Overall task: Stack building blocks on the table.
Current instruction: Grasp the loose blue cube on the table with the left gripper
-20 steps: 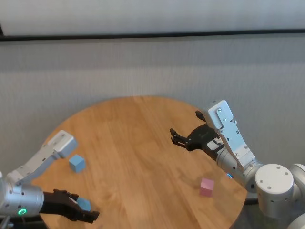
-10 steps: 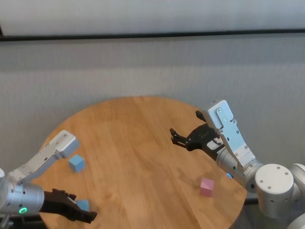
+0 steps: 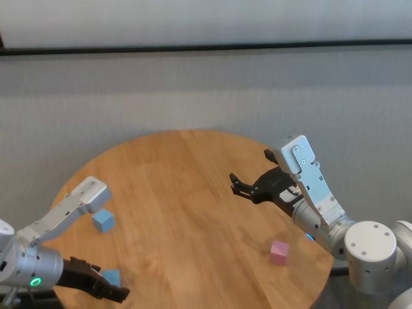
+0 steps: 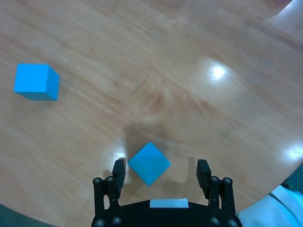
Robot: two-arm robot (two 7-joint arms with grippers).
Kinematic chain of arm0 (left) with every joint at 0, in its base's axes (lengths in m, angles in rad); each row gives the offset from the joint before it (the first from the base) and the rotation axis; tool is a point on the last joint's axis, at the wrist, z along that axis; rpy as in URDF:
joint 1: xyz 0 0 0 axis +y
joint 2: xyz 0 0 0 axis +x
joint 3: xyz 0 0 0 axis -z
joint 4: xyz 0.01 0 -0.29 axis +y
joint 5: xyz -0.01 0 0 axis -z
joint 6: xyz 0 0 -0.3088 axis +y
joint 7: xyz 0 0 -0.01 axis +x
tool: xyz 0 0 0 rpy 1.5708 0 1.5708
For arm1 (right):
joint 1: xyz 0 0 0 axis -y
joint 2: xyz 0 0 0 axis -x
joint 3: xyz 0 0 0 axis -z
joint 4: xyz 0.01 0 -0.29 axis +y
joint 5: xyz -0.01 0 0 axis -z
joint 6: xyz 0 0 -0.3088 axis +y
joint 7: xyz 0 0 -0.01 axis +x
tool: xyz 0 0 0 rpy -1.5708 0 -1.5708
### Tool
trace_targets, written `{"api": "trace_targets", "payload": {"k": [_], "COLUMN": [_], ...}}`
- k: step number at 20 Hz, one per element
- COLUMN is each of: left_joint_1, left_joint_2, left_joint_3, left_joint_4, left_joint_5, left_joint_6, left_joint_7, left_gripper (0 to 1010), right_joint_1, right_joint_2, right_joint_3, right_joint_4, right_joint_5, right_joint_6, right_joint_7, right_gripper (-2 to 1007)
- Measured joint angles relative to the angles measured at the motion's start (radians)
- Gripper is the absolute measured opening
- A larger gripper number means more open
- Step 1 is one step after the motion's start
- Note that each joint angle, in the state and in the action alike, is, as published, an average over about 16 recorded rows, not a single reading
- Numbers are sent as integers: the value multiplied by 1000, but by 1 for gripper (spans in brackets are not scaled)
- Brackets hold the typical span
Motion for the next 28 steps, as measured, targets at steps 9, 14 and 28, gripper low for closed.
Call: {"api": "trace_targets", "payload": {"k": [9,14,28], "left_joint_1": [-17,-20,-34], "left_joint_2": [-38,-56,-79], "left_joint_3": [-6,-13,-12], "left_joint_4": [24,37,61], "left_joint_5": [24,36,54], "left_joint_6": [54,67,89], "left_joint_7": [16,18,4], "left_gripper": [1000,1000,982], "right_joint_1": [0,0,0], "right_joint_2": [0,0,0], "right_joint_3": [0,0,0], "right_joint_4": [0,0,0], "right_joint_5": [0,0,0], "right_joint_6": [0,0,0], "right_joint_7": [0,0,0], "right_gripper": [1005,1005,1004]}}
